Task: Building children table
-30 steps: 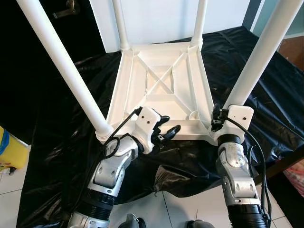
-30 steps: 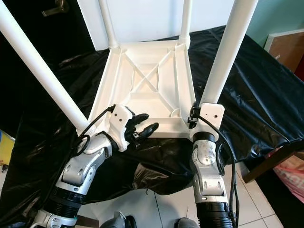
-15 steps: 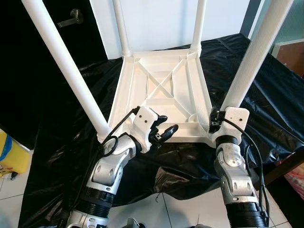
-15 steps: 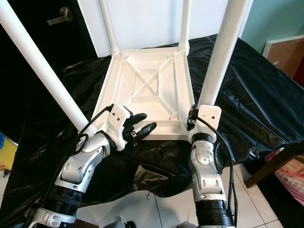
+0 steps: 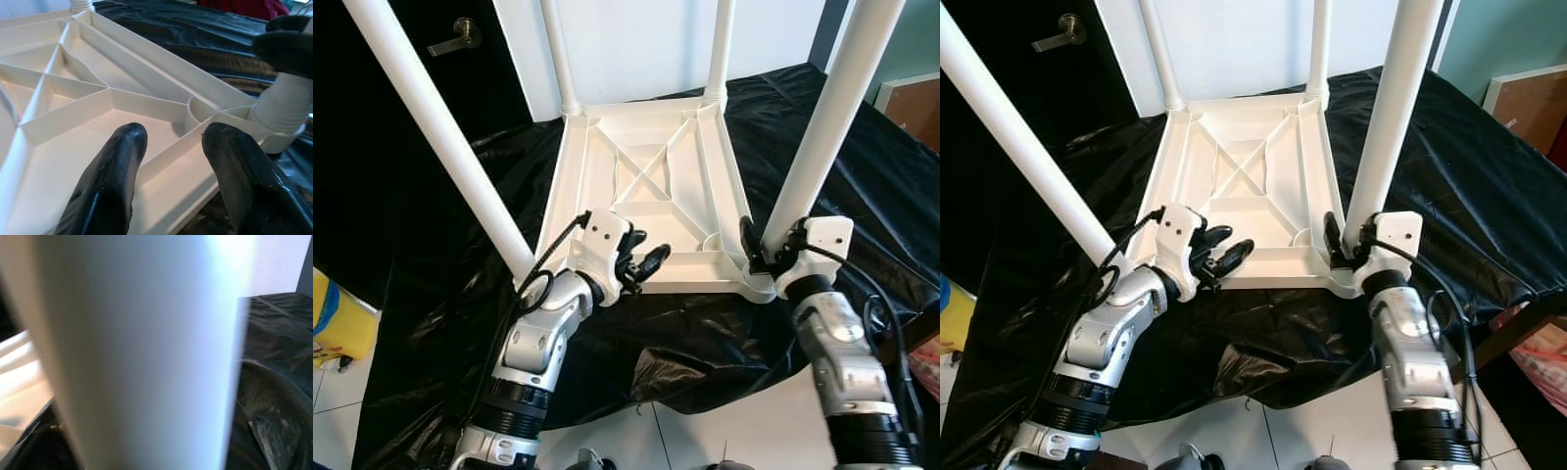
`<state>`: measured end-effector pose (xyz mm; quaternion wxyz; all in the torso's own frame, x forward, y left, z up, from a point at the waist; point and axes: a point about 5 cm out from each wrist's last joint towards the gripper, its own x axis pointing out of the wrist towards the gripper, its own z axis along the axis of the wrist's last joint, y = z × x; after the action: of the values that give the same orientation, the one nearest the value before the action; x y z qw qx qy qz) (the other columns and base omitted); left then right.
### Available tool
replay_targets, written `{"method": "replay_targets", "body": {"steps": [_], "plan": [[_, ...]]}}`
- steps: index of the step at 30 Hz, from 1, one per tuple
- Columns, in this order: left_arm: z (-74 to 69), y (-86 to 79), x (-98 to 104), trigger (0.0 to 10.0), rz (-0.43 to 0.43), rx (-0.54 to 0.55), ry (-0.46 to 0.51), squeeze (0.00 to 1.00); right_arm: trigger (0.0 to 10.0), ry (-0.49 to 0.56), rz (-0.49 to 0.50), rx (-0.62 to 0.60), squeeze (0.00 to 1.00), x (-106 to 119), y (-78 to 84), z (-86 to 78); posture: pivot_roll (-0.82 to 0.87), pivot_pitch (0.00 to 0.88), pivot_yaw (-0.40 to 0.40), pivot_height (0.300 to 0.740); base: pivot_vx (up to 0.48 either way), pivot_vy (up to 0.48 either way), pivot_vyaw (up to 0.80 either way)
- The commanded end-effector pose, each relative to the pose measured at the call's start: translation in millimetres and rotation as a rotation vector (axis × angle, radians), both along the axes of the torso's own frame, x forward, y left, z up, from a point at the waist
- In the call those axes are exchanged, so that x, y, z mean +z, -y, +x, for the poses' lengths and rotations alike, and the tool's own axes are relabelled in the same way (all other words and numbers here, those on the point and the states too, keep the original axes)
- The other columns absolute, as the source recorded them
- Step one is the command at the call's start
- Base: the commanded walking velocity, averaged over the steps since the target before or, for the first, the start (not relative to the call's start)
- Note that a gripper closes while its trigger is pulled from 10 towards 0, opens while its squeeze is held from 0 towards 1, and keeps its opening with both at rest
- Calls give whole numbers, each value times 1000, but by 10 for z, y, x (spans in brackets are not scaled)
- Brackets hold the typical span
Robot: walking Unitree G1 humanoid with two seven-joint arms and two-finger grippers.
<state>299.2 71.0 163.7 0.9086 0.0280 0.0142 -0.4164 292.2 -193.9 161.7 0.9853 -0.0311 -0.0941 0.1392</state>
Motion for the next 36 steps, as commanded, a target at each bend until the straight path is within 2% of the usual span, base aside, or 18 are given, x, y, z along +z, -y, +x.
{"method": "replay_targets", "body": {"steps": [1,2,6,7,10,13,17,21,22,23,33,34,36], "plan": [[-9,-6,-17,10000,23,-37,6,0,10000,-23,-8,113,0,-19,-44,0,-99,47,107,740,0,0,0],[-9,-6,-17,10000,23,-37,6,0,10000,-23,-8,113,0,-19,-44,0,-99,47,107,740,0,0,0],[-26,16,23,10000,0,-88,-8,0,10000,-53,-95,268,0,7,23,72,-95,31,98,740,0,0,0],[-26,16,23,10000,0,-88,-8,0,10000,-53,-95,268,0,7,23,72,-95,31,98,740,0,0,0],[-76,40,18,10000,6,-135,-1,0,10000,-79,-139,332,0,3,34,103,-93,22,92,740,0,0,0],[-182,89,-17,10000,24,-229,8,0,10000,-136,-210,425,0,-41,50,146,-93,12,88,740,0,0,0],[-216,105,-56,10000,46,-260,0,0,10000,-159,-231,457,0,-58,66,171,-85,6,79,740,0,0,0],[-299,136,-59,10000,52,-341,-1,0,10000,-185,-262,490,0,-103,93,207,-76,0,73,740,0,0,0],[-312,141,-48,10000,52,-354,3,0,3882,-186,-264,488,0,-107,104,230,-74,0,74,740,0,0,0],[-316,142,-44,10000,47,-360,-3,0,0,-188,-266,484,0,-117,120,250,-74,0,76,740,0,0,0],[-366,134,-42,10000,45,-401,-23,0,0,-203,-260,428,0,-210,187,268,-77,0,75,740,0,0,0],[-364,132,-51,10000,49,-399,-24,0,10000,-206,-252,403,0,-232,192,263,-79,4,75,740,0,0,0],[-364,131,-56,10000,51,-398,-25,0,10000,-207,-247,386,0,-247,197,262,-79,4,75,740,0,0,0]]}}
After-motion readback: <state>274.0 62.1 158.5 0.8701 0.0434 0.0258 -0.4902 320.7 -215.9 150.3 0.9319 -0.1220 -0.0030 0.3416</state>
